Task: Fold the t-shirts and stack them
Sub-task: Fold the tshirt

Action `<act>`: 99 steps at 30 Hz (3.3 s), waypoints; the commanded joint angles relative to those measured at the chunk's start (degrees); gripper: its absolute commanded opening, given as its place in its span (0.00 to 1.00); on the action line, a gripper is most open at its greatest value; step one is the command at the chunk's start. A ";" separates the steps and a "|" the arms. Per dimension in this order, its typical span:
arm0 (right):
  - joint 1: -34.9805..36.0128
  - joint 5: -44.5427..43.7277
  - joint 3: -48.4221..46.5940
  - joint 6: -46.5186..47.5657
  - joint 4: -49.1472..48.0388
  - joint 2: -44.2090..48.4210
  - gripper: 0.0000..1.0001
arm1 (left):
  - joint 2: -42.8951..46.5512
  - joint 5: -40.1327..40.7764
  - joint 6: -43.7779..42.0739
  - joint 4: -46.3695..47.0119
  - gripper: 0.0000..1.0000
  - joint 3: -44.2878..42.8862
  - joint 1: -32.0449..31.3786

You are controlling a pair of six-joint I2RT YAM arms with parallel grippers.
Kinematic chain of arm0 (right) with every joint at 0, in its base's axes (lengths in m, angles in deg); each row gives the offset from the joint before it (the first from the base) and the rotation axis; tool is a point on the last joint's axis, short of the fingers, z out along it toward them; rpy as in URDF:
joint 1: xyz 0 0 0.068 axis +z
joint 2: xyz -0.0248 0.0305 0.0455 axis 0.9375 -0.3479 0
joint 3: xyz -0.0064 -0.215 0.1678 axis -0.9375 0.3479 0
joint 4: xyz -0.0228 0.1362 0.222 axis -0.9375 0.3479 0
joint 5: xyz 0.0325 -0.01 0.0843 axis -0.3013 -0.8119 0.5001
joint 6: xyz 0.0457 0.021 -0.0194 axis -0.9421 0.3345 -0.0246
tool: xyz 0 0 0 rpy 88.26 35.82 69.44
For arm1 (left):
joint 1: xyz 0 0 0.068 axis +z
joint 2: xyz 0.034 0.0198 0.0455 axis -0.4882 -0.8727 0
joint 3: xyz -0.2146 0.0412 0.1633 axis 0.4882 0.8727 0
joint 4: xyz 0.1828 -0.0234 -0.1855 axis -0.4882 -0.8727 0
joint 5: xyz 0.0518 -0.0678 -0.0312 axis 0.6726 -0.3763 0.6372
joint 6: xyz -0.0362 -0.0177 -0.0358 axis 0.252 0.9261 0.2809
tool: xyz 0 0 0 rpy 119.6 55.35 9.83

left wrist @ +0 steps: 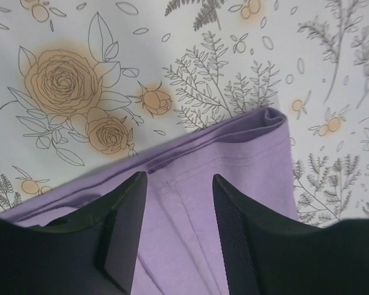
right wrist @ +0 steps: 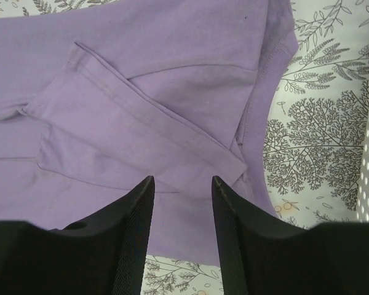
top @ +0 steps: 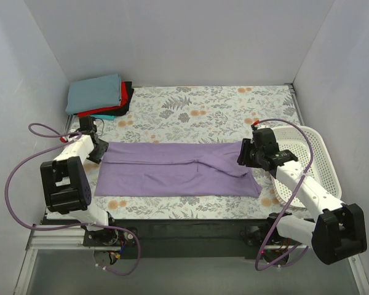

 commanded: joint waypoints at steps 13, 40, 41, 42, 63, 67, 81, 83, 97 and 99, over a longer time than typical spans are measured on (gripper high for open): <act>0.16 1.74 -5.57 1.88 -4.56 -6.54 0.54 | 5.24 -5.84 -6.64 4.21 0.38 -4.46 -5.88; 8.51 6.84 -18.23 7.69 -20.03 -35.64 0.57 | -4.78 -22.19 -16.13 8.51 0.32 -7.80 -20.83; 8.42 6.84 -18.40 7.78 -20.21 -36.25 0.56 | -4.95 -22.10 -16.13 8.43 0.32 -7.80 -20.83; 8.51 6.93 -18.58 7.78 -20.21 -36.52 0.56 | -4.96 -22.10 -16.13 8.43 0.32 -7.89 -20.83; 8.95 10.88 -15.77 5.40 -20.12 -33.18 0.06 | -6.01 -22.10 -15.78 7.99 0.28 -7.36 -20.83; 9.04 11.85 -14.02 4.88 -20.12 -30.37 0.02 | -6.01 -22.19 -15.69 7.99 0.28 -7.36 -20.83; 13.69 14.58 -4.71 1.01 -20.38 -19.48 0.01 | -5.84 -23.51 -16.13 7.55 0.27 -7.54 -20.83; 15.62 13.35 -3.38 -0.13 -20.56 -17.81 0.01 | -5.84 -23.94 -16.31 7.46 0.27 -7.45 -20.83; 24.15 5.52 4.27 -2.16 -25.48 -13.93 0.15 | -5.48 -31.59 -23.07 8.07 0.33 -9.47 -24.95; 24.41 5.43 3.92 -1.98 -25.40 -13.41 0.28 | -5.57 -31.94 -23.86 7.99 0.33 -9.82 -25.92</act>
